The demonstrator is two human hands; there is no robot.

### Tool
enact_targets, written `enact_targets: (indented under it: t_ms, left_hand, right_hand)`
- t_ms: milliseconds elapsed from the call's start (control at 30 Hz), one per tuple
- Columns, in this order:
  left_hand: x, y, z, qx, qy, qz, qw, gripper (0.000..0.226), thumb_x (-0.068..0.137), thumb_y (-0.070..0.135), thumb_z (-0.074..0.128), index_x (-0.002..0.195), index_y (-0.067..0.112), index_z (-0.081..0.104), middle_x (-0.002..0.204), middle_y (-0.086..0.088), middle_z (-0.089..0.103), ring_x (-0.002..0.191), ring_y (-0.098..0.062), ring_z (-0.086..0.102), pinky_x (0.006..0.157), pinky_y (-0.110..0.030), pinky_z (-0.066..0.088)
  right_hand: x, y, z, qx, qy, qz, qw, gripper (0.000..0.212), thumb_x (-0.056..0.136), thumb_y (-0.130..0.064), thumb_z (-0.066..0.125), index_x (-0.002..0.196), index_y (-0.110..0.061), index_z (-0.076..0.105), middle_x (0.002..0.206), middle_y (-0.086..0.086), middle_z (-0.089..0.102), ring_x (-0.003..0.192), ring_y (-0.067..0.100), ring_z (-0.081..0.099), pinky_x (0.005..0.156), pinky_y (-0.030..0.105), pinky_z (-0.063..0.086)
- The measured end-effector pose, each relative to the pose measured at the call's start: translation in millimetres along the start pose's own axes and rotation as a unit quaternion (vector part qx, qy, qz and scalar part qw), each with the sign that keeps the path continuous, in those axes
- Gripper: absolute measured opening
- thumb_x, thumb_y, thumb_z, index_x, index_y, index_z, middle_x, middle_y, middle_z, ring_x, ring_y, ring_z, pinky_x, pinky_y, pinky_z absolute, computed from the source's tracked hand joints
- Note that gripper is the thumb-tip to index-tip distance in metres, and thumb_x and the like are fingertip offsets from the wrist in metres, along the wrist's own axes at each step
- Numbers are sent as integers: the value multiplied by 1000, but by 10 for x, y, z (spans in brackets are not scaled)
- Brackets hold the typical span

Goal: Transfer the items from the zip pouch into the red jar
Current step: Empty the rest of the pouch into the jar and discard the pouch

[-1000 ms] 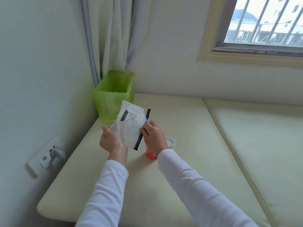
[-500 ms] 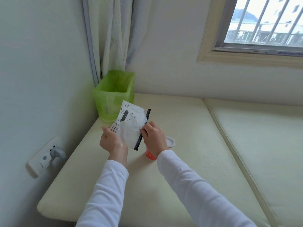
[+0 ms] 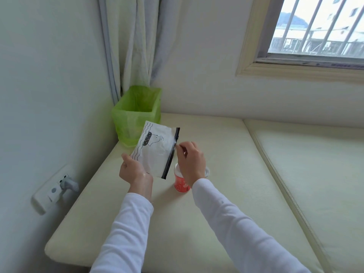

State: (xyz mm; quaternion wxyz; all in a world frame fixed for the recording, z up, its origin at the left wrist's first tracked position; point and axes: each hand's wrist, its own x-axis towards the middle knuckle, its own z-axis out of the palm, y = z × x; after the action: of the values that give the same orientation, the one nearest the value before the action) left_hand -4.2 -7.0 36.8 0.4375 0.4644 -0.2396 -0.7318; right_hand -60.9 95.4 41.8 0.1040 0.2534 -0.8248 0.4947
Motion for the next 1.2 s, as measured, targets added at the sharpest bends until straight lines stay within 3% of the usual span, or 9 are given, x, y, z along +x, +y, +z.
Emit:
enact_targets:
  t_ms: [167, 333, 467, 600, 767, 867, 1000, 1100, 1200]
  left_hand:
    - [-75, 62, 16, 22, -25, -25, 999, 33, 91, 30, 41, 63, 14, 47, 69, 4, 53, 65, -16, 51, 64, -26, 44]
    - [-121, 82, 37, 13, -67, -35, 997, 26, 88, 21, 46, 64, 14, 54, 70, 2, 58, 64, -17, 57, 53, -24, 48]
    - [-164, 68, 37, 39, -92, 1, 995, 25, 85, 13, 45, 61, 15, 50, 65, 3, 53, 58, -15, 51, 42, -14, 42]
    - [-98, -25, 25, 110, -113, 125, 980, 15, 83, 18, 49, 69, 19, 54, 74, 1, 53, 73, -19, 50, 66, -32, 46]
    - [-199, -59, -42, 226, -260, 381, 858, 27, 90, 32, 41, 79, 12, 55, 76, 6, 47, 71, 11, 45, 67, -14, 34]
    - [-199, -76, -98, 304, -338, 376, 808, 59, 76, 55, 44, 116, 15, 60, 123, 8, 46, 118, 2, 40, 102, -22, 30]
    - [-191, -121, -189, 362, -398, 381, 752, 86, 58, 62, 54, 133, 21, 45, 142, 10, 31, 133, -4, 28, 107, -20, 24]
    - [-155, -173, -176, 395, -386, 402, 731, 68, 71, 42, 69, 131, 18, 49, 141, 5, 38, 133, -9, 33, 104, -15, 28]
    - [-93, -230, -168, 396, -319, 483, 713, 36, 87, 23, 54, 116, 4, 61, 125, -13, 60, 118, -27, 53, 98, -25, 38]
  right_hand:
    - [71, -93, -48, 18, -13, 89, 996, 33, 90, -35, 53, 103, -8, 66, 101, 6, 68, 94, 25, 59, 74, 29, 40]
    - [139, -174, -55, 147, 24, 131, 980, 21, 84, -5, 50, 79, 5, 68, 74, 21, 69, 67, 23, 51, 65, 29, 39]
    - [180, -183, -90, 195, 34, 159, 967, 21, 80, -2, 50, 68, -1, 67, 57, 10, 58, 61, 24, 49, 63, 31, 41]
    - [211, -151, -98, 230, 52, 189, 953, 30, 78, -4, 51, 53, -20, 55, 51, 0, 51, 59, 24, 50, 62, 36, 44]
    - [227, -174, -172, 289, 83, 215, 929, 17, 79, 1, 47, 72, -2, 62, 47, 4, 48, 35, 10, 42, 40, 20, 38]
    - [250, -197, -207, 324, 100, 229, 912, 16, 81, 1, 48, 74, -2, 62, 49, 5, 48, 31, 5, 41, 34, 16, 38]
    - [289, -221, -242, 353, 114, 236, 898, 16, 80, 3, 48, 71, -1, 61, 49, 6, 48, 30, 5, 40, 34, 15, 37]
    - [295, -237, -266, 378, 112, 238, 888, 16, 81, 5, 47, 74, 0, 61, 50, 6, 48, 33, 6, 42, 32, 13, 36]
    - [274, -237, -247, 370, 99, 227, 895, 17, 81, 4, 47, 70, -1, 60, 52, 6, 50, 27, -1, 42, 32, 13, 37]
